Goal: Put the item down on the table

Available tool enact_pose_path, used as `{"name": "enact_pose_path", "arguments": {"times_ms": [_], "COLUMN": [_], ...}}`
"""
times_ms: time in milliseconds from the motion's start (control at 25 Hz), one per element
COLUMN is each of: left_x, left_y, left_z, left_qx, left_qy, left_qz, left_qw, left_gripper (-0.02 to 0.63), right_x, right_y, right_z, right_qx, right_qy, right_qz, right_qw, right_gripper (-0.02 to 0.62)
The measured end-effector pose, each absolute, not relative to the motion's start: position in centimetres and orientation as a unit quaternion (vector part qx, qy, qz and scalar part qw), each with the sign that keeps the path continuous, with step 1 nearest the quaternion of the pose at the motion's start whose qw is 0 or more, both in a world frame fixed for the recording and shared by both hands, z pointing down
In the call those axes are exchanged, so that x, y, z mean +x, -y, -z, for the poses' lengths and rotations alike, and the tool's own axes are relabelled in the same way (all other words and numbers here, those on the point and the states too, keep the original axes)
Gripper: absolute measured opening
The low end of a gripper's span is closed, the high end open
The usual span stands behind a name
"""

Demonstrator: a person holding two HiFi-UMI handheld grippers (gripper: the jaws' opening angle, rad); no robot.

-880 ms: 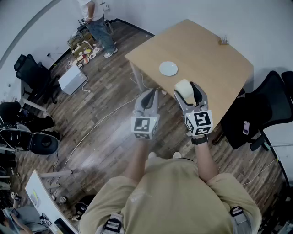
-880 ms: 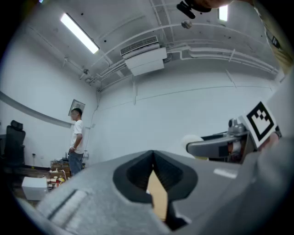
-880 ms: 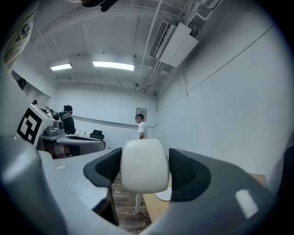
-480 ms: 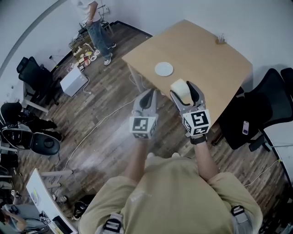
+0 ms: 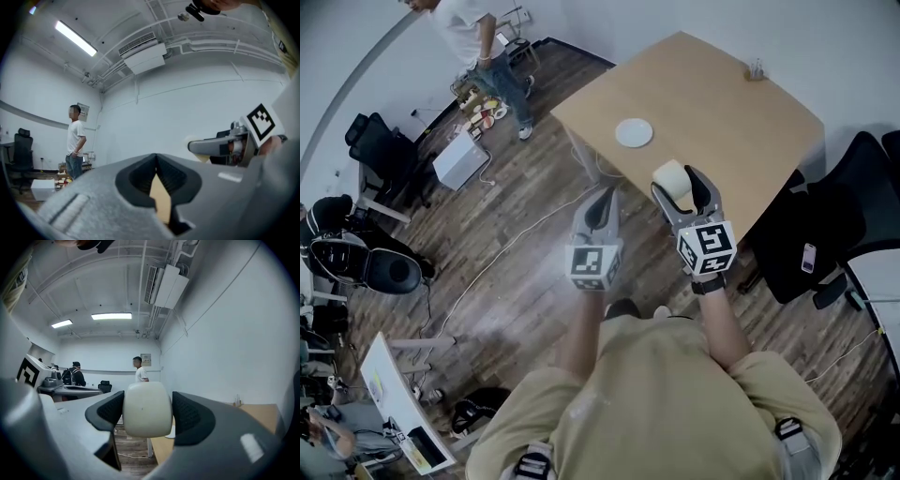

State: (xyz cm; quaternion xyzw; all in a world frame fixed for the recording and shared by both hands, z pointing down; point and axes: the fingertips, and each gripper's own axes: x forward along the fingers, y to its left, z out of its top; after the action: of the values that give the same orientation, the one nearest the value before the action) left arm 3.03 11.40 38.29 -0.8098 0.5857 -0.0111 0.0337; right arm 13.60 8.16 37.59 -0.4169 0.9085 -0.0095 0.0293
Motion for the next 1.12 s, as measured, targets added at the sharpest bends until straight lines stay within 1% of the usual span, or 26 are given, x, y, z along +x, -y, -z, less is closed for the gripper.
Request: {"name": "enact_pose_path", "arguments": {"times_ms": [240,520,640,840,1120], "left_x": [3.0,0.8,-0.6,-1.0,-5.0], "left_y": [-12.4,-10.9,-8.4,-2.7,7.3], "left_z": [-39.3,-41.9,-42.2,-44.2,-41.7], "left_qx": [-0.802,-0.804,-0.801,-0.814,-0.828], "left_qy": [-0.596,-0.594,-0.597,-0.580,-0.561], "left_qz": [0.021,0.035,0.032,0.024,0.003], "left_qw": [0.025,-0.001,-0.008,-0.021,-0.003], "left_gripper": [0.003,0.003,0.002,0.003,0.002], "right_x": [13.9,11.6,10.3,9.5,5.1], "right_y": [-8.9,-7.4,-5.4,-0.7,8.2], "right_z": [-38.5,-40.9,-41.4,-43.0,-40.6], "right_qx": [-0.411,-0.409,-0.410,-0.426,-0.447], "right_qy": [-0.911,-0.912,-0.912,-0.904,-0.894], "right_qz": [0.019,0.034,0.026,0.033,0.003], "right_qw": [0.035,0.018,0.008,-0.011,-0.028], "right_gripper": [0.324,0.324,0.324,0.324,0.324]}}
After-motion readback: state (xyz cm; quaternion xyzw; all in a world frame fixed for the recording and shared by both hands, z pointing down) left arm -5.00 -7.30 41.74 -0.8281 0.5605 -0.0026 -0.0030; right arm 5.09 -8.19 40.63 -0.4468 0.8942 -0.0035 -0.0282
